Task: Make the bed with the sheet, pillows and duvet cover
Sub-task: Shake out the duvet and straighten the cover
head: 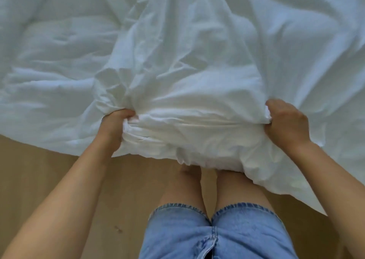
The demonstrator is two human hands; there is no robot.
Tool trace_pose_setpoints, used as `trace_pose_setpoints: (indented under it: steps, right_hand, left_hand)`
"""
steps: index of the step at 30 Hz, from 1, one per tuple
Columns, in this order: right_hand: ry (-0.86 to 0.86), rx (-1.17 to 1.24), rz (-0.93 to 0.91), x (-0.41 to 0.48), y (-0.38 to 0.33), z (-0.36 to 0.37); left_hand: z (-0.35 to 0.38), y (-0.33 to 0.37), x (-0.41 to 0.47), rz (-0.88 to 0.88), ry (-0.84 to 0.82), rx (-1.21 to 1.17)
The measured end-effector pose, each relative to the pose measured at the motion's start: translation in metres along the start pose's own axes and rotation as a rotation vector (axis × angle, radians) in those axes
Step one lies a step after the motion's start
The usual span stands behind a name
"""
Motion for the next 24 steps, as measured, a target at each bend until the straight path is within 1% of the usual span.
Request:
trace_pose_setpoints:
  steps: [1,3,5,6,7,10,11,14,16,18,20,21,24]
  right_hand:
    - [-0.033,-0.017,0.035,-0.001,-0.004,0.003]
    - [-0.073,-0.064,0.096,-0.004,-0.019,0.006]
    - [-0.048,-0.134,0.116,-0.012,-0.042,0.007]
    - [-0.024,-0.167,0.082,-0.02,-0.059,0.009]
    - [-0.009,-0.176,0.009,-0.03,-0.08,0.011]
    - [-0.075,-0.273,-0.312,-0.055,-0.165,0.034]
    - [-0.095,-0.334,-0.38,-0.058,-0.194,0.046]
    - [-0.109,-0.526,-0.451,-0.05,-0.264,0.076]
    - [-0.117,-0.577,-0.457,-0.04,-0.287,0.088]
    - [-0.084,-0.567,-0.478,-0.038,-0.29,0.084]
    - [0.022,-0.458,-0.479,-0.043,-0.282,0.071]
    - [0.071,-0.391,-0.452,-0.046,-0.276,0.064]
    - [0.091,-0.284,-0.324,-0.055,-0.267,0.044]
  left_hand:
    - [-0.012,-0.012,0.001,-0.059,0.048,-0.023]
    - [-0.014,-0.034,-0.003,-0.067,0.082,-0.026]
    - [-0.002,-0.045,-0.008,-0.014,0.014,-0.028]
    - [0.004,-0.048,-0.009,0.001,-0.039,-0.043]
    - [0.006,-0.05,-0.009,0.003,-0.09,-0.065]
    - [-0.001,-0.054,-0.001,-0.013,-0.219,-0.146]
    - [-0.006,-0.056,0.002,-0.001,-0.256,-0.176]
    - [-0.019,-0.063,0.015,0.055,-0.321,-0.312]
    - [-0.026,-0.065,0.025,0.039,-0.329,-0.386]
    - [-0.03,-0.064,0.033,0.026,-0.347,-0.394]
    - [-0.04,-0.061,0.04,0.044,-0.372,-0.382]
    - [-0.051,-0.06,0.044,0.034,-0.367,-0.378]
    - [-0.113,-0.064,0.067,-0.018,-0.281,-0.348]
Point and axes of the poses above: each hand's wrist, its own x-axis towards the middle knuckle, its own z-axis out of the palm, y = z × x, the point moved 1 cm from there along x, towards the middle knuckle, and after that the axes turned 15 degrees about z, right-handed, at the moved point
